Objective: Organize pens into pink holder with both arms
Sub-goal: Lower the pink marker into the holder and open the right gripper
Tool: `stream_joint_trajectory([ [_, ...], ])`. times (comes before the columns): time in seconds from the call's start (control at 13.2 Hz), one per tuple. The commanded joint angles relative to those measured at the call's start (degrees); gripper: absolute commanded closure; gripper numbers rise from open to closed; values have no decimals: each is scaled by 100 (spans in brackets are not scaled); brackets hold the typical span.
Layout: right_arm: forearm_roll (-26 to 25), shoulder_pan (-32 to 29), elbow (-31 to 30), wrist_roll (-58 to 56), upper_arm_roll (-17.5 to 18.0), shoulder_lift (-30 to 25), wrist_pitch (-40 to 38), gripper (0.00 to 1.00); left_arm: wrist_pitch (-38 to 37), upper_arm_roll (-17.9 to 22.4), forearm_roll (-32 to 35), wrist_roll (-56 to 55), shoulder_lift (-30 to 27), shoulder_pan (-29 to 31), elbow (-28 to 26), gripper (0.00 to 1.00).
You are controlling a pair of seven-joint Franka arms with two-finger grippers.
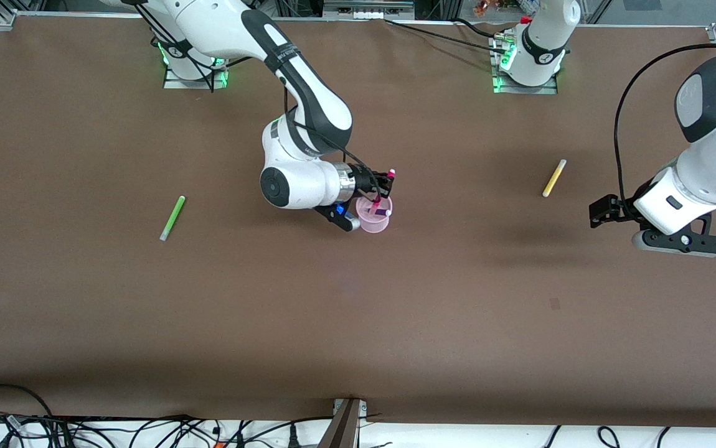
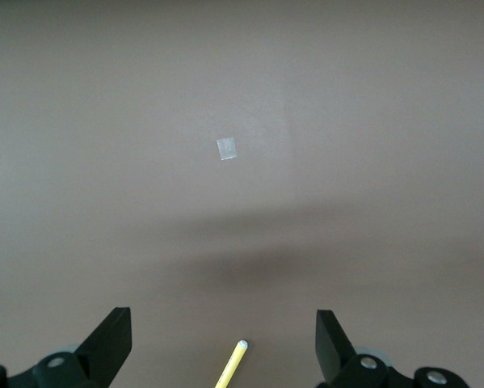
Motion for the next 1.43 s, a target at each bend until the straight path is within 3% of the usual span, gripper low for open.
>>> stream_joint_trajectory([
  [0.0, -75, -50, 185, -50, 39, 107, -81, 93, -50, -30, -16, 98, 35, 16, 74, 0],
  [0.68, -31, -76, 282, -59, 39, 256, -20, 93, -50, -30, -16, 98, 70, 7, 74, 0],
  [0.83, -22, -120, 299, -59, 39, 256, -28, 81, -50, -30, -16, 98, 70, 7, 65, 0],
  [0.98, -22, -164, 343, -59, 39, 257, -63, 41, -50, -30, -16, 98, 70, -2, 57, 0],
  [1.06, -22, -173, 378, -59, 39, 256, -72, 28, -50, -30, -16, 98, 70, -2, 57, 0],
  [1.28, -57, -199, 475, -41, 31, 222, -90, 1, -50, -30, -16, 98, 70, 7, 57, 0],
  [1.36, -83, -208, 475, -50, 22, 169, -90, 0, -50, -30, -16, 98, 70, -2, 57, 0],
])
